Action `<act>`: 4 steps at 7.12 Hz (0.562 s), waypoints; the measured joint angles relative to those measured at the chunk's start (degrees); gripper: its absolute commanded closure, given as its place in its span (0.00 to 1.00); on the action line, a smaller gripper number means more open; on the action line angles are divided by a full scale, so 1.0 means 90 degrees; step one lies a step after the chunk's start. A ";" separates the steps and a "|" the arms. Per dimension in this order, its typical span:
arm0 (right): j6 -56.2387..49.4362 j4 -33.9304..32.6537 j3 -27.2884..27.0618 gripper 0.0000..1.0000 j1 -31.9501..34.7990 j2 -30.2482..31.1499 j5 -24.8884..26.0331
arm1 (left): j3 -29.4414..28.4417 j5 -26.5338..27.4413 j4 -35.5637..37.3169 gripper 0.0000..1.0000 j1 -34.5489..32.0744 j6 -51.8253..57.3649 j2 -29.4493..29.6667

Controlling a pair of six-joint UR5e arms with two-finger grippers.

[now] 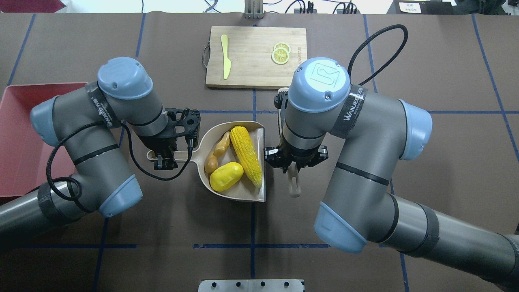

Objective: Sweep and dump trash into bin
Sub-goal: 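Lift the loaded dustpan toward the pink bin while the right arm withdraws the brush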

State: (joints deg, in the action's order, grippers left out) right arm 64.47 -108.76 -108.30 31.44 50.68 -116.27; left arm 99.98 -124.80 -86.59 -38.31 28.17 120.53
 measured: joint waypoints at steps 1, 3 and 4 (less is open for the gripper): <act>-0.0031 -0.0053 -0.0059 1.00 0.0128 0.0071 -0.0011 | 0.0031 -0.0259 -0.0118 0.99 -0.0199 -0.0013 -0.0014; -0.0538 -0.0358 -0.0404 1.00 0.0573 0.0416 -0.0153 | 0.0249 -0.0529 -0.0218 0.99 -0.0626 -0.0105 -0.0151; -0.0920 -0.0704 -0.0731 1.00 0.0837 0.0638 -0.0227 | 0.0480 -0.0635 -0.0225 0.99 -0.0836 -0.0130 -0.0363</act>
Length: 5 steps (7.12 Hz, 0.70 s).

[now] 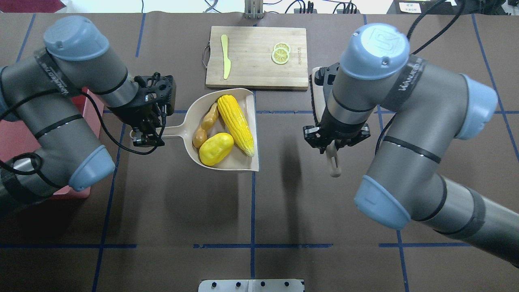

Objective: Sweep and dump trash into bin
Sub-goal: 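Lift the loaded dustpan toward the pink bin while the right arm withdraws the brush, then tip the dustpan over the pink bin with the left gripper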

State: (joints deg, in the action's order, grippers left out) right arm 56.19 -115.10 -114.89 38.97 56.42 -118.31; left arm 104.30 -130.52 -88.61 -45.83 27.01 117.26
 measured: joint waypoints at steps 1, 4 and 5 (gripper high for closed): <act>-0.0298 -0.0315 -0.0355 1.00 0.0200 0.0293 -0.0023 | 0.0283 -0.0077 0.0000 0.99 -0.0239 0.0004 -0.0310; -0.0509 -0.0566 -0.0972 1.00 0.0574 0.1109 -0.0136 | 0.1133 -0.0424 0.0005 0.99 -0.1094 0.0423 -0.1693; -0.0602 -0.0551 -0.1031 1.00 0.0715 0.1305 -0.0232 | 0.1345 -0.0589 0.0001 0.99 -0.1461 0.0704 -0.2190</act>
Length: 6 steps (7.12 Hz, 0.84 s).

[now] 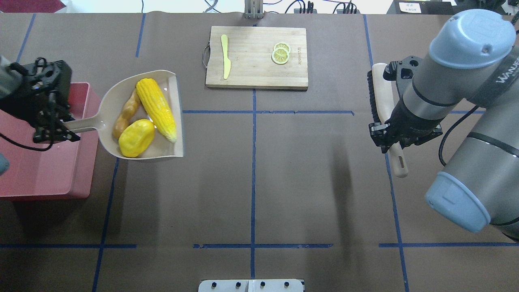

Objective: Sweep and dump trash into bin
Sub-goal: 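Tip the dustpan over the pink bin with the left gripper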

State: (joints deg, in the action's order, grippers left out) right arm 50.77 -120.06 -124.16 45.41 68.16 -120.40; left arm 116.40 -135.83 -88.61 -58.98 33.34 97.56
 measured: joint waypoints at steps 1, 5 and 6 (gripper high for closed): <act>-0.0184 0.0027 -0.0065 1.00 0.0097 0.0203 -0.0039 | 0.0127 -0.0182 -0.0003 0.99 -0.0426 0.0358 -0.0450; -0.0402 0.0040 -0.0175 1.00 0.0214 0.0528 -0.0068 | 0.0113 -0.0598 0.0034 0.99 -0.2263 0.1504 -0.1863; -0.0393 0.0041 -0.0177 1.00 0.0217 0.0530 -0.0077 | 0.0050 -0.0576 0.0050 0.99 -0.2645 0.1534 -0.2109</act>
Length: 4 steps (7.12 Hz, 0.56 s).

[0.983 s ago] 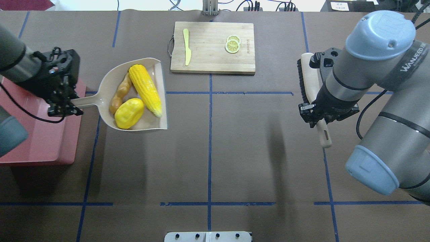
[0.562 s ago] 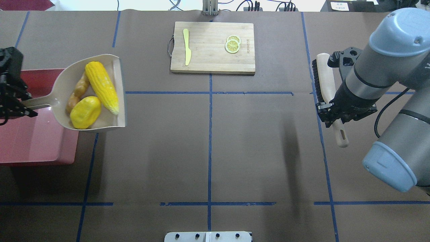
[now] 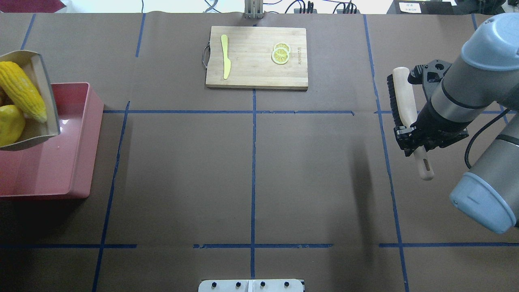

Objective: Sweep and dump trash into bin
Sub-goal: 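Tip the dustpan over the pink bin with the left gripper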

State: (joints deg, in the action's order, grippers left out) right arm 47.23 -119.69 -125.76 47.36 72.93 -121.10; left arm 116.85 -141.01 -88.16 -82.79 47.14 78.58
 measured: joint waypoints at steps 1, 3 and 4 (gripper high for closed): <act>0.0015 0.0004 -0.0001 1.00 0.0001 0.0004 -0.0007 | -0.0087 0.0017 0.0000 0.99 -0.0296 0.0045 -0.0225; 0.0030 0.0001 -0.0001 1.00 0.0002 0.0010 -0.0011 | -0.0120 0.0450 0.0034 0.99 -0.0489 0.0137 -0.0461; 0.0036 -0.0001 -0.0001 1.00 0.0001 0.0020 -0.0012 | -0.0086 0.0955 0.0057 0.99 -0.0490 0.0153 -0.0488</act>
State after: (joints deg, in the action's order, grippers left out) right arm 47.56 -119.70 -125.77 47.37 73.11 -121.20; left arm 116.08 -132.41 -87.65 -87.20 48.52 74.18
